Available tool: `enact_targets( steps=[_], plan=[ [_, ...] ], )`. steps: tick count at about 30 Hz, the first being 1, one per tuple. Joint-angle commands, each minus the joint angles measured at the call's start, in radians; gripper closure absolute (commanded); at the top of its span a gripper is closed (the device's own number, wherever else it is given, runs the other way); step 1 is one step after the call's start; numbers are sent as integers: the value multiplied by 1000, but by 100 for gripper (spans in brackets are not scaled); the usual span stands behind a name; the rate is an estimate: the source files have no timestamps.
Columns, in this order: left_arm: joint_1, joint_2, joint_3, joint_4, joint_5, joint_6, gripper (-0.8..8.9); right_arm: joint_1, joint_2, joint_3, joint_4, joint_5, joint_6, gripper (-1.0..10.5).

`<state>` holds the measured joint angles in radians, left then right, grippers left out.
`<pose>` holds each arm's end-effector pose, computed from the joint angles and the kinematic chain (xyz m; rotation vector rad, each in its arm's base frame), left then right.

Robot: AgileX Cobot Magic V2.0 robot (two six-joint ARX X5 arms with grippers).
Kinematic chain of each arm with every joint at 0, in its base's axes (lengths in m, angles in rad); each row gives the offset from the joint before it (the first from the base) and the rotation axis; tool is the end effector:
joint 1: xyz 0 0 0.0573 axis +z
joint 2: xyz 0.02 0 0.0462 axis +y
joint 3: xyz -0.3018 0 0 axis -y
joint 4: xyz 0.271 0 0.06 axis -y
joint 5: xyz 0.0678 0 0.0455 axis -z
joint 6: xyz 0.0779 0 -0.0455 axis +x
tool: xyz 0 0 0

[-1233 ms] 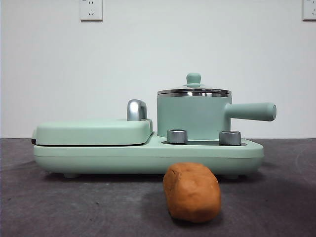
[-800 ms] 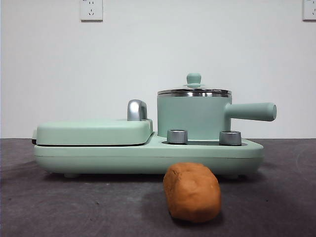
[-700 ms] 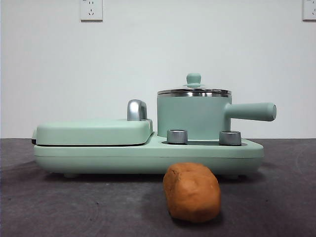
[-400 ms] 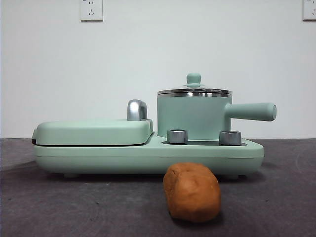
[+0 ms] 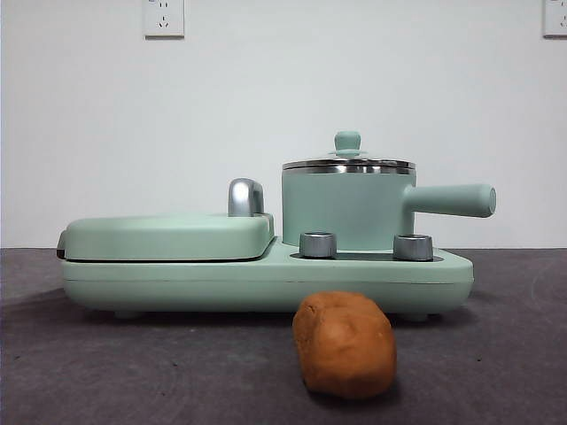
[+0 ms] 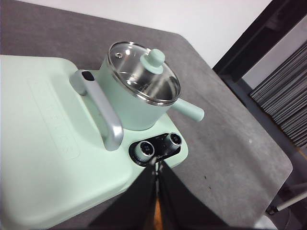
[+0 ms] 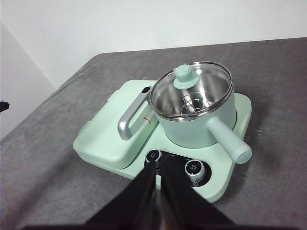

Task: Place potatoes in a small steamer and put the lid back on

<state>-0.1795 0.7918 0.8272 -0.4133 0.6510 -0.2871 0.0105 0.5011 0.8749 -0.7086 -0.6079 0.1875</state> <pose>0.1857 -0.0817 0.3399 -0.3580 0.4943 -0.7620 0.1096 0.0456 0.3600 0.2800 0.3821 0.5812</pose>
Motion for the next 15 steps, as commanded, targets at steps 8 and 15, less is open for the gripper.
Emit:
enact_targets(
  steps=[8,15],
  plan=[
    [-35,34,32,26,4,51,363,1,3,18,5,16,-19,506],
    [-64,91,82,41,4,51,344,1,3,18,4,10,-19,481]
  ],
)
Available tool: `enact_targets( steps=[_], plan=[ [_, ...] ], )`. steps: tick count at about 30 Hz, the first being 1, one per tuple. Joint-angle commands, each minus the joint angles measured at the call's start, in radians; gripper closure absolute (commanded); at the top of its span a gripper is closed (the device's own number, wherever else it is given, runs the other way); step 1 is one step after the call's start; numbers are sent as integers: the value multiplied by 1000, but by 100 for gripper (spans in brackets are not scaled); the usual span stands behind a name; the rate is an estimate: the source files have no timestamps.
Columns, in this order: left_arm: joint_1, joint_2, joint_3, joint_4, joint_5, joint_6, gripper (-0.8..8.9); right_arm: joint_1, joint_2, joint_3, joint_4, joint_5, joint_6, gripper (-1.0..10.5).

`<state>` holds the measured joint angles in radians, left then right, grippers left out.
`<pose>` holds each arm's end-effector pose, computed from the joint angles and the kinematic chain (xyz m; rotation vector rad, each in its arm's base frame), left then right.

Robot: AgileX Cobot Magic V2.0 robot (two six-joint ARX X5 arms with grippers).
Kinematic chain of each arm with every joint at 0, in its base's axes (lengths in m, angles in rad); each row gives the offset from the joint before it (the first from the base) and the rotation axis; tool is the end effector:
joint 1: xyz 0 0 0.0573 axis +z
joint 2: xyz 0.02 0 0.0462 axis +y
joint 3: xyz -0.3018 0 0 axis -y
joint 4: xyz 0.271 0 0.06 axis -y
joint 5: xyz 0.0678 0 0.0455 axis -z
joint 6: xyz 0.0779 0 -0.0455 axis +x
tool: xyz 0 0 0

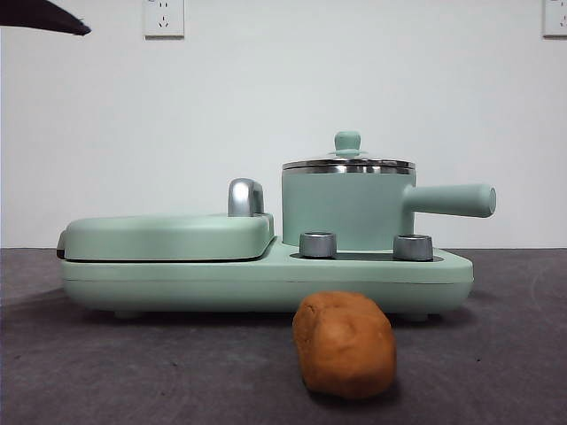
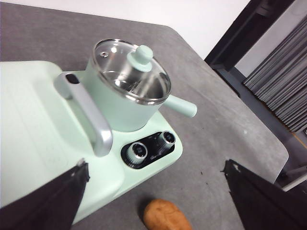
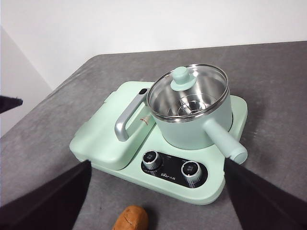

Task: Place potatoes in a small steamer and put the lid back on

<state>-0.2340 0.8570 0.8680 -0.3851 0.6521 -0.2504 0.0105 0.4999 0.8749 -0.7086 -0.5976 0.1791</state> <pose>0.1967 -0.0955 0.3472 -0.3113 0.4865 -0.8248 0.1098 0.0450 0.3600 0.2701 0.3779 0.5726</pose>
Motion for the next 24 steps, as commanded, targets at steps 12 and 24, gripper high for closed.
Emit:
enact_targets(
  steps=[12,24],
  plan=[
    [-124,322,364,-71,-9,124,344,1,4,18,4,-5,-4,447],
    [-313,713,766,-160,-263,226,349,1,4,18,0,-5,17,447]
  ],
)
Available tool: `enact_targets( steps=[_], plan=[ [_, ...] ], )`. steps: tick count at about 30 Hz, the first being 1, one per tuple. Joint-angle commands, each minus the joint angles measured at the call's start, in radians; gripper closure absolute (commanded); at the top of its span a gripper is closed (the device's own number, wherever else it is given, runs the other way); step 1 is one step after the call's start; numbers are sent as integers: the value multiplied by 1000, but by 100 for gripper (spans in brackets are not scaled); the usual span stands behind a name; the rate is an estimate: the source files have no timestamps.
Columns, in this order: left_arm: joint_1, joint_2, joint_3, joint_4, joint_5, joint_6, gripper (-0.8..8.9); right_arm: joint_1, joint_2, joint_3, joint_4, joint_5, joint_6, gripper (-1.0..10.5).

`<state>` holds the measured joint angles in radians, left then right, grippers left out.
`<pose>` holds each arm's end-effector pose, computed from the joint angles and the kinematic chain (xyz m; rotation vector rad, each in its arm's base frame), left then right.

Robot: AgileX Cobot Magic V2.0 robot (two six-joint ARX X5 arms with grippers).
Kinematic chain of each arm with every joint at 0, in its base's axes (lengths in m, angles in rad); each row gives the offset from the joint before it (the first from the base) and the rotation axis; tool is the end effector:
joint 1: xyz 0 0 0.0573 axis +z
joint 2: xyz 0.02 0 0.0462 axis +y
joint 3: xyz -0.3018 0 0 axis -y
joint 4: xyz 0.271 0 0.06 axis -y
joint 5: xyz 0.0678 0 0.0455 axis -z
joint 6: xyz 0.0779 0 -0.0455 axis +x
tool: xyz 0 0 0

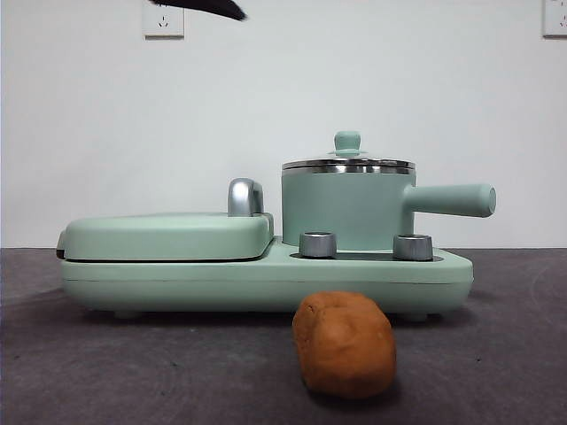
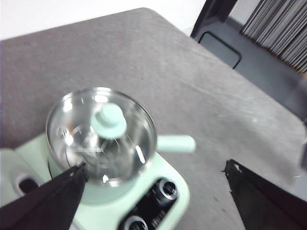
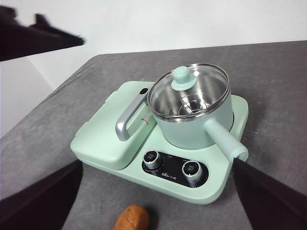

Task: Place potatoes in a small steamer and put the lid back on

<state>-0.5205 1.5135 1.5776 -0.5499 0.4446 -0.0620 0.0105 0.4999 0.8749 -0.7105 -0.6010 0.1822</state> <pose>0.3230 -0.2237 0.4175 -0.0368 0.5336 -0.9294 0.1095 0.0452 0.3598 0.2741 0.3808 0.5752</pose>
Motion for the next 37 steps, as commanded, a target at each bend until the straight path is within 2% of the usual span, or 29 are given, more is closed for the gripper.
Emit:
enact_targets(
  steps=[1,6,17,24,27,37],
  plan=[
    [-40,84,80,5,-93,53,350,1,4,18,1,-2,15,447],
    [-88,199,142,58,-210,100,350,1,4,18,0,-2,15,447],
    [-143,365,146,318,-271,98,360,1,4,18,-1,-13,15,447],
    [-150,430,146,357,-324,70,381,1,4,18,-1,-28,15,447],
    [-147,450,146,364,-325,34,381,1,4,18,-1,-28,15,447],
    [-150,496,146,360,-325,16,381,1,4,18,-1,-28,15,447]
  ],
)
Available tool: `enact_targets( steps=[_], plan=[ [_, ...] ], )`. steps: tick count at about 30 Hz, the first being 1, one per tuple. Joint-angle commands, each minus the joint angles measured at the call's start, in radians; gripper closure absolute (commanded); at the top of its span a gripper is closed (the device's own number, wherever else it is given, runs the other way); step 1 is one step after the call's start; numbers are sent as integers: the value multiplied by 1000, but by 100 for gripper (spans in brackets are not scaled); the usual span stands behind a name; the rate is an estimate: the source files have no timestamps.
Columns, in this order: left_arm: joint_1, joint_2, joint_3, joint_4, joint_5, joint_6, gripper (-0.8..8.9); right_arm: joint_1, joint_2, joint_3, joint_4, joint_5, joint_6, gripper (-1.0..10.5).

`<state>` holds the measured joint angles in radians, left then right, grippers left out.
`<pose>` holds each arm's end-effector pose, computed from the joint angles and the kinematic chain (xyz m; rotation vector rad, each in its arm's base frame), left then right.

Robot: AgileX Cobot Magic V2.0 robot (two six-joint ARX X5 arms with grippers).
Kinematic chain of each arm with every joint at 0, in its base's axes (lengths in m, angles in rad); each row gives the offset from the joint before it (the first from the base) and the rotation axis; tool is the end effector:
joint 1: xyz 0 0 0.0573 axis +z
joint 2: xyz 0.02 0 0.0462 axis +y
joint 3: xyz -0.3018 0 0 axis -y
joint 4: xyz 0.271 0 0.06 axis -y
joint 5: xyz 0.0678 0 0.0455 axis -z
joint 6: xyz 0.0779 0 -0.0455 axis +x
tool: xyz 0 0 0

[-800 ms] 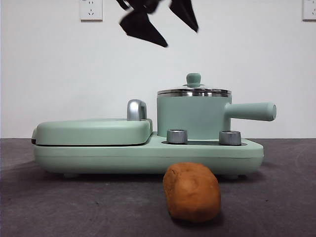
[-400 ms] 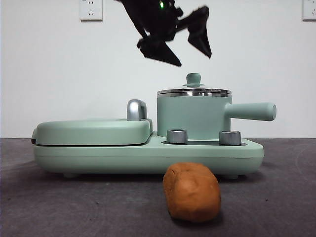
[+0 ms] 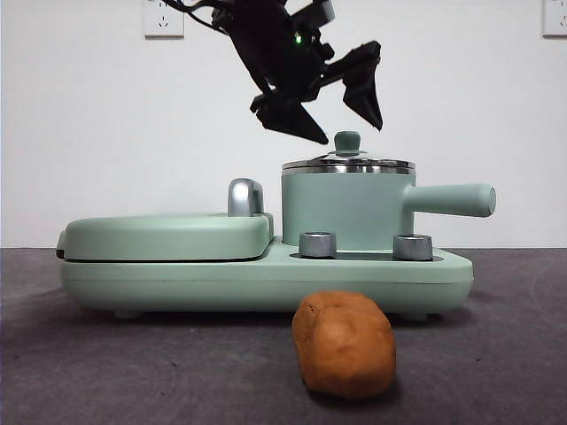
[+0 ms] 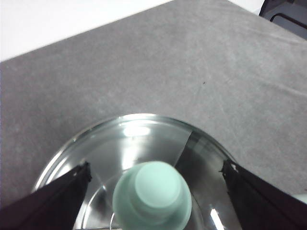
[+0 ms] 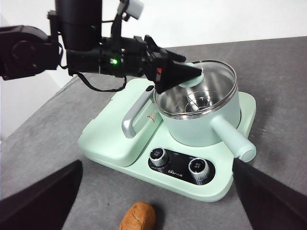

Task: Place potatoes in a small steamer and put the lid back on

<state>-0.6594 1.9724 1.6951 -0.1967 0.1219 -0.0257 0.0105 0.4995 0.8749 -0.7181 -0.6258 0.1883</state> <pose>0.4243 -0.3409 0.2986 0.1051 0.4783 -0.7600 0.1080 0.0468 0.3592 0.2858 0.3911 0.5978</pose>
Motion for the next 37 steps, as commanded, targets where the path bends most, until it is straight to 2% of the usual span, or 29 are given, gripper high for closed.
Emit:
enact_targets(
  steps=[1,7,15,22,28,37],
  plan=[
    [-11,40,28,2,-2,-26,381,1,4,18,6,-3,9,447],
    [-13,50,28,-1,-2,-31,394,1,4,18,6,-3,9,447],
    [-14,50,28,-1,-2,-27,655,1,4,18,6,-3,9,447],
    [-15,50,28,-10,-2,-27,755,1,4,18,6,-3,10,448],
    [-15,48,53,-5,-2,-27,757,1,5,18,-1,-2,9,448],
    [-14,48,260,-209,-2,-16,758,4,31,28,-26,-3,11,448]
  ],
)
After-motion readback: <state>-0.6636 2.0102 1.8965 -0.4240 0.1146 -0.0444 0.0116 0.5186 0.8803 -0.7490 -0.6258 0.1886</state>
